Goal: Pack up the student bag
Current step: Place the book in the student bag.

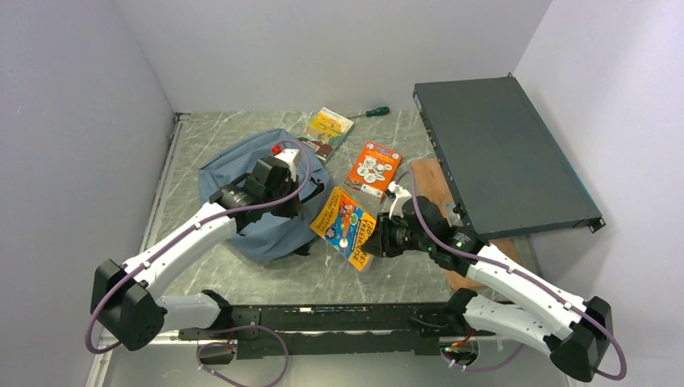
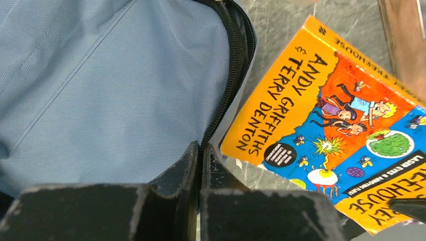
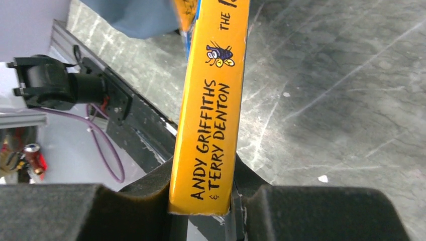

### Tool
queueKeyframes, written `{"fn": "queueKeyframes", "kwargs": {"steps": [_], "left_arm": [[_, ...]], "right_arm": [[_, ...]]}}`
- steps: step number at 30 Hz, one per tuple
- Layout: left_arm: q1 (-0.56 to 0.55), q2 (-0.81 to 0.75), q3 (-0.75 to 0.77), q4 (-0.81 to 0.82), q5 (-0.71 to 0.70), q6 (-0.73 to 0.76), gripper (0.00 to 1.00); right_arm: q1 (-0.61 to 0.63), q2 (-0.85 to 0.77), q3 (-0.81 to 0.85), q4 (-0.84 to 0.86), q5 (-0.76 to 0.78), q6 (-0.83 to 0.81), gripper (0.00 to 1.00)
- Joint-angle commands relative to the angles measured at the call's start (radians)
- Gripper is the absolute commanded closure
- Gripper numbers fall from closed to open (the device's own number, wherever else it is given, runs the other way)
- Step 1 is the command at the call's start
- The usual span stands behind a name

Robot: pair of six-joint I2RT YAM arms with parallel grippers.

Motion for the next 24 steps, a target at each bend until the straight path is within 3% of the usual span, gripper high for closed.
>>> {"fn": "queueKeyframes", "kwargs": {"steps": [1,5,10,20,22,24], "left_arm": [[0.081,-0.038,0.011,0.113,0.133,-0.04,0.97],[0.156,-0.021,-0.026,0.169,0.333,-0.071,0.99],[0.163,0.011,-0.051,0.223,0.408,-0.062,0.8],[0.116,0.149,0.036,0.134,0.3,0.089,0.36],[0.08,0.169,0.065,0.114,0.251,0.115,0.33],[0.056,0.189,0.087,0.097,0.214,0.123,0.37]], "right_arm": [[0.028,-0.02,0.043,-0.037,0.035,-0.045,1.0],[0.033,0.009,0.049,0.012,0.049,-0.055,1.0],[0.062,0.069,0.067,0.109,0.025,-0.048,1.0],[0.07,0.101,-0.008,0.156,0.039,-0.039,1.0],[0.07,0.1,-0.015,0.165,0.036,-0.033,1.0],[0.07,0.101,-0.016,0.169,0.031,-0.029,1.0]]}}
